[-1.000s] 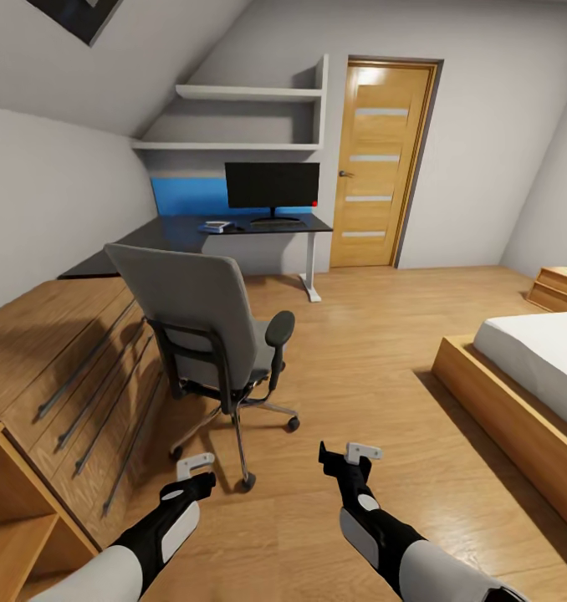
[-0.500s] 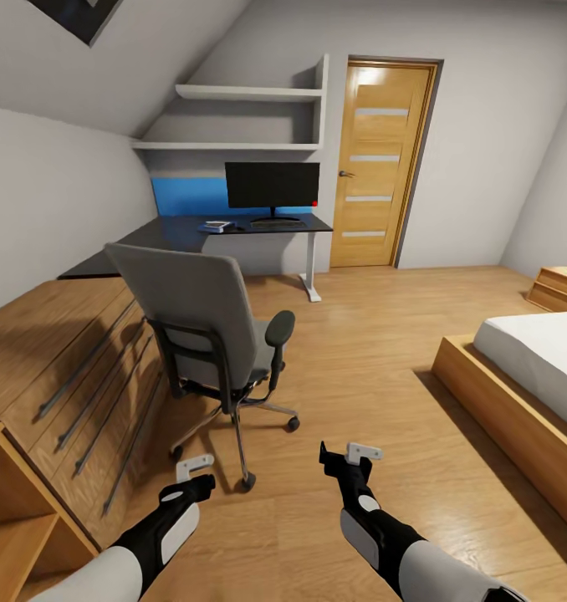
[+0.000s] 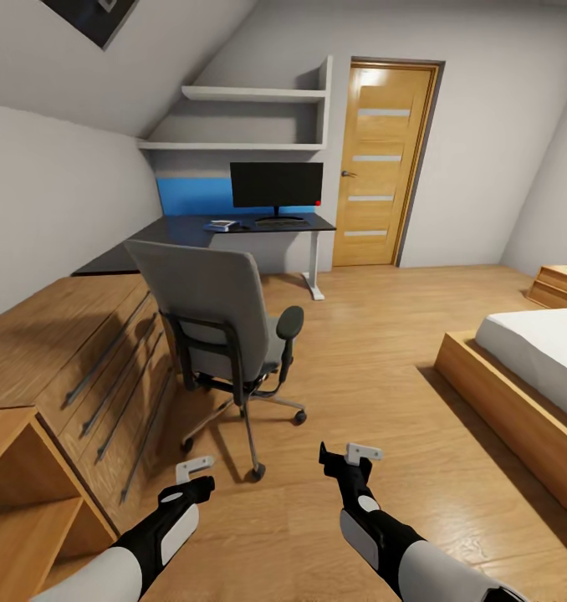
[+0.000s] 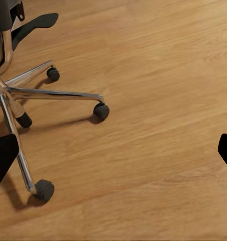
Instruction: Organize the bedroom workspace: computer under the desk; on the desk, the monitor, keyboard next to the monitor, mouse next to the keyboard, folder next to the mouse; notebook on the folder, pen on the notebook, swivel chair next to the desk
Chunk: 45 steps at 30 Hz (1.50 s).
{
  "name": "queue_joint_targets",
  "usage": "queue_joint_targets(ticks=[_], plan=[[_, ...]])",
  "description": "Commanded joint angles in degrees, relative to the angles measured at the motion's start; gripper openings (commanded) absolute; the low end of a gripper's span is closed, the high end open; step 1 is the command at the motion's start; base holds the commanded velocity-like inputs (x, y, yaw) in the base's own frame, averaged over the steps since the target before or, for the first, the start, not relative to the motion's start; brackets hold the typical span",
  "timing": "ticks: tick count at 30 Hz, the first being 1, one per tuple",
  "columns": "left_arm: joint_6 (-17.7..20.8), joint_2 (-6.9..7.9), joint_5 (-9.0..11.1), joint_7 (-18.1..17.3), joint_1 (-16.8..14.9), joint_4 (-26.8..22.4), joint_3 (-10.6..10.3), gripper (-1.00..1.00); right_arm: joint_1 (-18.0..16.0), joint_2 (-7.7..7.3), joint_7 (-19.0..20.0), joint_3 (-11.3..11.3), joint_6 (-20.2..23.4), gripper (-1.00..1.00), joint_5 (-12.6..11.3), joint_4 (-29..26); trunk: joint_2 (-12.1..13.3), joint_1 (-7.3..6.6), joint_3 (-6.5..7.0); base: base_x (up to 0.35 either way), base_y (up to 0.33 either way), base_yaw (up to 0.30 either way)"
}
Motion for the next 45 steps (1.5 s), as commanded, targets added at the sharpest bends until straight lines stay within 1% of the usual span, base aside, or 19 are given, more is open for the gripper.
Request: queue_joint_targets(ticks=[1, 9, 18, 21, 23, 25, 27, 28, 29, 30, 31, 35, 36, 37, 41, 42, 43, 44, 45], plan=[[0.25, 0.06, 0.30, 0.49, -0.01, -0.12, -0.47, 1.00, -0.06, 0.00, -0.36, 0.49, -0.22, 1.00, -0.38, 0.02, -0.02, -0.01, -0.05, -0.015, 0.016, 0.000], [0.25, 0.01, 0.19, 0.36, -0.02, -0.11, -0.54, 1.00, -0.06, 0.01, -0.36, 0.50, -0.21, 1.00, -0.38, -0.04, -0.02, -0.01, -0.05, -0.004, 0.134, 0.000], [0.24, -0.14, 0.09, 0.35, -0.05, -0.11, -0.62, 1.00, -0.06, 0.05, -0.20, 0.53, -0.51, 1.00, -0.38, -0.12, -0.02, -0.01, -0.05, 0.000, 0.025, 0.000], [0.17, -0.28, 0.07, 0.35, -0.05, -0.11, -0.69, 1.00, -0.06, 0.15, -0.07, 0.98, -1.56, 1.00, -0.38, -0.36, -0.02, -0.01, -0.05, 0.018, 0.028, 0.000], [0.06, -0.45, 0.02, 0.35, -0.05, -0.11, -0.71, 1.00, -0.13, 0.53, -0.03, 1.43, -1.00, 1.00, -0.38, -0.57, -0.02, -0.01, -0.05, 0.013, 0.018, 0.000], [-0.01, -0.72, 0.01, 0.39, -0.05, -0.13, -0.71, 1.00, -0.32, 1.05, -0.02, 1.57, 0.91, 1.00, -0.38, -0.53, -0.02, -0.01, -0.05, 0.007, 0.009, 0.000], [-0.23, -0.99, -0.01, 0.42, -0.05, -0.20, -0.70, 1.00, -1.08, 1.47, -0.01, 1.64, 4.12, 1.00, -0.38, -0.60, -0.02, -0.01, -0.05, 0.003, 0.005, 0.000], [-0.69, -1.15, -0.04, 0.49, -0.05, -0.23, -0.79, 1.00, -2.30, 1.67, -0.01, 1.67, 6.45, 1.00, -0.38, -0.66, -0.02, -0.01, -0.05, 0.002, 0.003, 0.000], [-1.68, -1.72, -0.10, 0.68, -0.05, -0.40, -0.88, 1.00, -4.71, 2.05, -0.01, 1.70, 9.69, 1.00, -0.38, -0.71, -0.02, -0.01, -0.05, 0.001, 0.001, 0.000], [-1.91, -2.01, -0.11, 0.74, -0.05, -0.55, -0.86, 1.00, -5.50, 2.25, -0.01, 1.70, 10.68, 1.00, -0.38, -0.72, -0.02, -0.01, -0.05, 0.001, 0.001, 0.000], [-2.23, -2.64, -0.14, 0.82, -0.05, -1.22, -0.84, 1.00, -6.84, 2.68, -0.04, 1.69, 12.47, 1.00, -0.41, -0.73, -0.02, -0.01, -0.05, 0.000, 0.000, 0.000], [-1.55, -3.61, -0.12, 1.05, -0.05, -5.51, -0.77, 1.00, -8.65, 3.83, -0.20, 1.71, 16.31, 1.00, -0.44, -0.68, -0.02, -0.01, -0.05, 0.000, 0.000, 0.000], [-1.17, -3.70, -0.09, 1.07, -0.05, -6.10, -0.76, 1.00, -8.77, 4.06, -0.28, 1.73, 16.64, 1.00, -0.43, -0.61, -0.02, -0.01, -0.05, 0.000, 0.000, 0.000], [0.34, -3.91, 0.03, 1.09, -0.05, -7.49, -0.72, 1.00, -9.08, 4.84, -0.48, 1.78, 17.45, 1.00, -0.42, -0.28, -0.02, -0.01, -0.05, 0.000, 0.000, 0.000], [1.19, -3.83, 0.40, 1.04, -0.05, -8.08, -0.23, 1.00, -9.24, 5.12, -0.47, 1.75, 17.13, 1.00, -0.43, -0.31, -0.02, -0.01, -0.05, 0.000, 0.000, 0.000], [1.23, -3.31, 0.41, 1.03, -0.05, -8.31, -0.06, 1.00, -9.22, 5.12, -0.39, 1.88, 15.82, 1.00, -0.45, -0.33, -0.02, -0.01, -0.05, 0.000, 0.000, 0.000], [1.25, -2.95, 0.41, 1.00, -0.05, -8.36, 0.02, 1.00, -9.22, 5.12, -0.36, 1.94, 15.35, 1.00, -0.47, -0.34, -0.02, -0.01, -0.05, 0.000, 0.000, 0.000], [1.28, -2.13, 0.42, 0.93, -0.05, -8.44, 0.23, 1.00, -9.21, 5.12, -0.35, 2.05, 14.52, 1.00, -0.50, -0.41, -0.02, -0.01, -0.05, 0.000, 0.000, 0.000], [1.32, -1.72, 0.42, 0.90, -0.05, -8.46, 0.32, 1.00, -9.21, 5.12, -0.37, 2.11, 14.21, 1.00, -0.52, -0.46, -0.02, -0.01, -0.05, 0.000, 0.000, 0.000]])
